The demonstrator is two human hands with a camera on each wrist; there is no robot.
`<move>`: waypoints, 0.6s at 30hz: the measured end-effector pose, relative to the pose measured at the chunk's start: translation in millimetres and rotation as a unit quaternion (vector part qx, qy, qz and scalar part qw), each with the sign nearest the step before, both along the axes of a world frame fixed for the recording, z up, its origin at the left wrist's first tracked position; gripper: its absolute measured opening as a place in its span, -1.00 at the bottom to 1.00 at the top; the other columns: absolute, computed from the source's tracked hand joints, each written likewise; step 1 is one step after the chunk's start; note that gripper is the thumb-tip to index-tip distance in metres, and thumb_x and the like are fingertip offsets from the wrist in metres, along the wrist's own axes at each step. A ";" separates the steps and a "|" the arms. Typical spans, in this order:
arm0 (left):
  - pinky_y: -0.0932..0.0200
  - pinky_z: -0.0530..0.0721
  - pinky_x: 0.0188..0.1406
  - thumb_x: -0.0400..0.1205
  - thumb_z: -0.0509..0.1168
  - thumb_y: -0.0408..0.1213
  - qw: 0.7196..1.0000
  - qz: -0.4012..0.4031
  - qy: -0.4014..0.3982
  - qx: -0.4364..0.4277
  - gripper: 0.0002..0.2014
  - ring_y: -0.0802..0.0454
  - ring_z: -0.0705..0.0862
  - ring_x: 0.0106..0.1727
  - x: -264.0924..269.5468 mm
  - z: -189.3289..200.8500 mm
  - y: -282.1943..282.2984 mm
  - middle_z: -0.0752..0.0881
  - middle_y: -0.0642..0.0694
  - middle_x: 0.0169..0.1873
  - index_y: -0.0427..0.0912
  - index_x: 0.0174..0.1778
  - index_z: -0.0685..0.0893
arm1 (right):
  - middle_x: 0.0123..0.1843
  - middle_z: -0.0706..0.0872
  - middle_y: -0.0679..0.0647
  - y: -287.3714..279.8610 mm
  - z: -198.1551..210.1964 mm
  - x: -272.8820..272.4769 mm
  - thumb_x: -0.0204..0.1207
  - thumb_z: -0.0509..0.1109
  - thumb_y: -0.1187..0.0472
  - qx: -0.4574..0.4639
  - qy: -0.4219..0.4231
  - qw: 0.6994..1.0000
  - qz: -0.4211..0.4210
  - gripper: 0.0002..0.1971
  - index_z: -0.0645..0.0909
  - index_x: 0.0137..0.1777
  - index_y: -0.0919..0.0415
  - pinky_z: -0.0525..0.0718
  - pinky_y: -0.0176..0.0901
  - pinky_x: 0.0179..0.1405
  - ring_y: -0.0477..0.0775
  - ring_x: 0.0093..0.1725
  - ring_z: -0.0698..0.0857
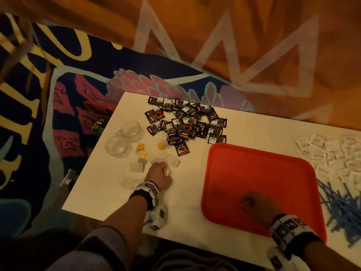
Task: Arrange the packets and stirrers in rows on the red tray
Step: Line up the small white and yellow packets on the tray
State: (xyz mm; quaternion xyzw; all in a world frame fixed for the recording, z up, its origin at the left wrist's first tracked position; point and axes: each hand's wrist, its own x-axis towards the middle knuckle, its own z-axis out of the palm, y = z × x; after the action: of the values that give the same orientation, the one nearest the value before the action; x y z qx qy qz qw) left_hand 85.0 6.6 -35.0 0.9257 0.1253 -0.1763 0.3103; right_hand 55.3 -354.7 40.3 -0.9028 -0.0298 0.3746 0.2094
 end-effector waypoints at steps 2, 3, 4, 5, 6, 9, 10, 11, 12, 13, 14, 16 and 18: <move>0.04 0.54 -0.30 0.44 0.43 -0.40 0.990 0.095 -0.019 -0.106 -0.64 -0.18 0.61 -0.27 0.0 10.2 1.4 0.55 -0.12 -0.34 -0.07 -0.38 0.31 | 0.04 0.69 -0.14 7.1 6.5 2.8 0.68 0.30 0.13 0.015 -0.008 1.000 -0.002 -0.88 0.58 0.02 -0.17 0.63 -0.36 -0.22 -0.05 -0.04 0.72; 0.03 0.57 -0.34 0.43 0.41 -0.42 0.974 0.148 -0.021 -0.172 -0.66 -0.15 0.60 -0.33 0.1 18.4 -0.5 0.54 -0.12 -0.40 -0.07 -0.41 0.33 | 0.06 0.68 -0.15 11.1 9.7 4.1 0.68 0.31 0.12 0.023 -0.011 1.000 -0.002 -0.90 0.59 0.04 -0.14 0.61 -0.41 -0.22 -0.08 -0.03 0.70; 0.07 0.54 -0.40 0.40 0.37 -0.43 0.951 0.198 -0.022 -0.237 -0.68 -0.10 0.56 -0.36 0.4 27.7 -3.0 0.50 -0.13 -0.43 -0.05 -0.45 0.35 | 0.06 0.67 -0.16 15.6 12.7 6.2 0.67 0.32 0.11 0.033 -0.012 0.999 -0.004 -0.92 0.59 0.05 -0.14 0.59 -0.42 -0.19 -0.10 -0.02 0.68; 0.12 0.50 -0.45 0.36 0.33 -0.45 0.922 0.244 -0.024 -0.301 -0.69 -0.07 0.51 -0.34 1.4 37.3 -6.7 0.47 -0.14 -0.42 -0.03 -0.51 0.36 | 0.06 0.66 -0.17 20.5 16.3 9.2 0.67 0.33 0.10 0.046 -0.014 0.999 -0.005 -0.93 0.60 0.03 -0.14 0.57 -0.39 -0.14 -0.11 0.00 0.66; 0.16 0.47 -0.46 0.35 0.27 -0.49 0.888 0.284 -0.021 -0.361 -0.69 -0.06 0.49 -0.32 2.7 46.8 -10.3 0.47 -0.16 -0.40 -0.02 -0.55 0.37 | 0.05 0.65 -0.17 26.3 21.2 13.5 0.66 0.33 0.10 0.060 -0.017 0.998 -0.005 -0.92 0.60 0.01 -0.14 0.55 -0.36 -0.10 -0.11 0.03 0.64; 0.24 0.46 -0.52 0.44 0.04 -0.55 0.787 0.344 -0.003 -0.512 -0.74 -0.09 0.51 -0.33 4.6 84.0 -24.6 0.55 -0.14 -0.33 -0.10 -0.36 0.48 | -0.01 0.66 -0.22 44.5 40.5 27.8 0.67 0.30 0.18 0.114 -0.037 0.993 0.007 -0.85 0.63 -0.03 -0.11 0.46 -0.46 -0.16 -0.14 0.03 0.63; 0.26 0.47 -0.55 0.46 0.00 -0.54 0.756 0.354 0.001 -0.550 -0.75 -0.10 0.54 -0.33 4.7 98.2 -31.1 0.59 -0.13 -0.32 -0.13 -0.28 0.51 | -0.05 0.66 -0.24 50.8 48.8 32.3 0.67 0.30 0.20 0.137 -0.040 0.990 0.005 -0.83 0.62 -0.07 -0.12 0.46 -0.46 -0.19 -0.16 -0.01 0.64; 0.27 0.50 -0.58 0.47 -0.02 -0.52 0.726 0.365 0.003 -0.582 -0.74 -0.09 0.57 -0.33 4.4 111.4 -37.9 0.61 -0.11 -0.33 -0.16 -0.26 0.52 | -0.07 0.68 -0.23 56.7 57.4 36.6 0.65 0.33 0.19 0.163 -0.042 0.986 0.000 -0.83 0.62 -0.10 -0.14 0.50 -0.45 -0.19 -0.18 -0.05 0.65; 0.28 0.51 -0.60 0.46 -0.04 -0.52 0.695 0.373 0.003 -0.615 -0.75 -0.09 0.59 -0.32 4.1 124.7 -45.7 0.63 -0.09 -0.35 -0.16 -0.30 0.50 | -0.07 0.70 -0.19 61.9 66.0 40.4 0.63 0.38 0.16 0.191 -0.043 0.981 -0.010 -0.85 0.63 -0.11 -0.14 0.56 -0.41 -0.16 -0.20 -0.06 0.66; 0.30 0.50 -0.63 0.43 -0.03 -0.52 0.668 0.373 -0.001 -0.644 -0.77 -0.09 0.60 -0.30 4.6 136.0 -54.2 0.64 -0.08 -0.35 -0.15 -0.34 0.45 | -0.05 0.73 -0.14 67.0 74.6 43.9 0.59 0.42 0.14 0.219 -0.045 0.974 -0.023 -0.90 0.65 -0.10 -0.13 0.63 -0.35 -0.10 -0.18 -0.06 0.69; 0.32 0.46 -0.64 0.38 -0.02 -0.51 0.650 0.366 -0.006 -0.665 -0.80 -0.09 0.61 -0.29 5.5 147.1 -64.3 0.63 -0.07 -0.34 -0.14 -0.36 0.42 | -0.03 0.75 -0.09 70.9 82.5 47.2 0.56 0.46 0.11 0.244 -0.050 0.968 -0.038 -0.94 0.67 -0.07 -0.10 0.68 -0.28 -0.06 -0.15 -0.04 0.71; 0.34 0.39 -0.66 0.31 0.02 -0.48 0.642 0.350 -0.017 -0.682 -0.84 -0.08 0.61 -0.34 8.1 165.4 -85.1 0.62 -0.09 -0.34 -0.15 -0.35 0.42 | -0.01 0.74 -0.05 77.6 97.6 53.0 0.51 0.52 0.07 0.297 -0.055 0.951 -0.070 -0.85 0.67 0.04 0.00 0.70 -0.30 -0.16 -0.13 -0.06 0.72; 0.33 0.38 -0.69 0.33 0.01 -0.48 0.655 0.338 -0.024 -0.676 -0.83 -0.06 0.57 -0.44 10.3 178.9 -103.8 0.57 -0.15 -0.34 -0.16 -0.29 0.42 | 0.02 0.72 -0.05 85.2 110.0 57.6 0.49 0.54 0.06 0.351 -0.038 0.930 -0.102 -0.74 0.63 0.11 0.08 0.66 -0.35 -0.29 -0.11 -0.07 0.74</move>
State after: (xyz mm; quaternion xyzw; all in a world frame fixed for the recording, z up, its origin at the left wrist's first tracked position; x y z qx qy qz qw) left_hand 95.3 -97.1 143.9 0.3583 0.2678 -0.0730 0.8914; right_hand 112.8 -269.5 150.3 -0.7830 -0.0750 0.2824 0.5490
